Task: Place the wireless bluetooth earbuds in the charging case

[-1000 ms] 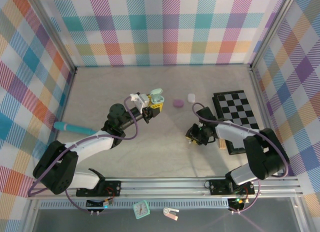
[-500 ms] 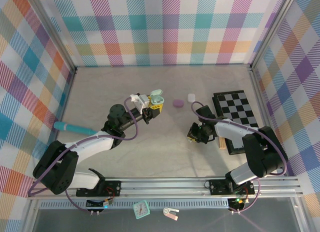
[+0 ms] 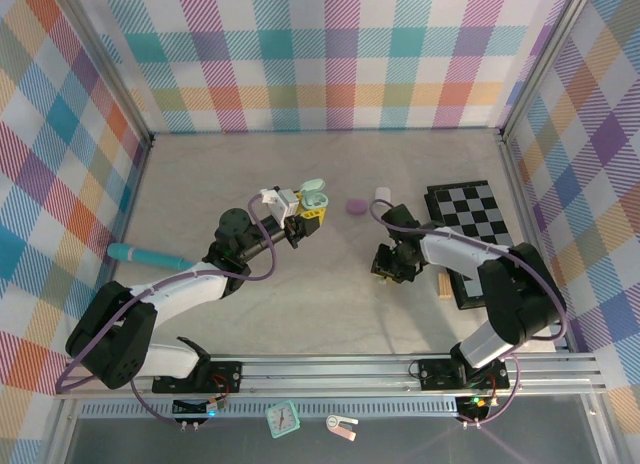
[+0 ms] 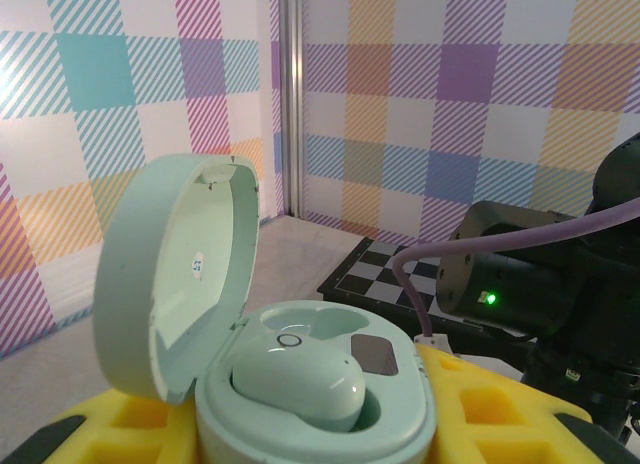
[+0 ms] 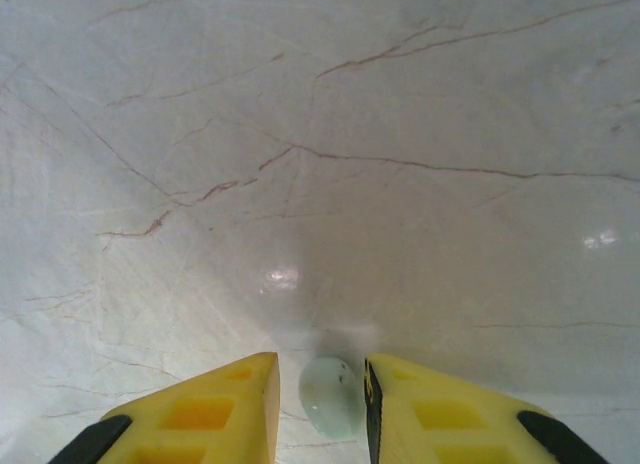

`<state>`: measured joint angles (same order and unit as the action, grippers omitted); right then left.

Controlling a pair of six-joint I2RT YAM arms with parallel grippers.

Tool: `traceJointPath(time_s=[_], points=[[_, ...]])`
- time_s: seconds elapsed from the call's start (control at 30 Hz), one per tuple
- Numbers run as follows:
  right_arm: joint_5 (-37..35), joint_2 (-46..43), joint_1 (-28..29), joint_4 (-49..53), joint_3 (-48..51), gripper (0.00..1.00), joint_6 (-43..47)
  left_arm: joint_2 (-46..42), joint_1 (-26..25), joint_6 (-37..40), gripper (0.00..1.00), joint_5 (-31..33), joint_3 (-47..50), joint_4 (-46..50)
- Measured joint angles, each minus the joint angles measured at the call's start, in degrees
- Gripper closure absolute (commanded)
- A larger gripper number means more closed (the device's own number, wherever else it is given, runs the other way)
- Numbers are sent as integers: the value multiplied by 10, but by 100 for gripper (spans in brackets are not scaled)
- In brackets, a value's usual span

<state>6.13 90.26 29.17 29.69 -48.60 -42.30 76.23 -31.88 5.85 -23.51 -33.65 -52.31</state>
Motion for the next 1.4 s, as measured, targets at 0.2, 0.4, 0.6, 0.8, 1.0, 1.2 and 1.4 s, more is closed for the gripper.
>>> traceJointPath(time_s=[0.2,0.4,0.6,0.8,1.0,1.2,1.4], points=[[-18,33,19,36,-26,72,21,-5,10,0,63,0,9,-1],[-35,53,31,68,-55,73,43,-8,13,0,63,0,11,-3],[-52,63,35,97,-70,72,59,-8,13,0,63,0,16,-4],[-57,72,35,108,-81,71,66,-8,15,-1,63,0,16,-4],[-63,76,35,112,-85,75,71,-8,17,-3,63,0,17,-6],[-68,76,36,116,-89,78,73,-8,17,-4,63,0,23,-12],[-70,74,39,115,-89,80,72,-8,17,-5,63,-3,24,-18]])
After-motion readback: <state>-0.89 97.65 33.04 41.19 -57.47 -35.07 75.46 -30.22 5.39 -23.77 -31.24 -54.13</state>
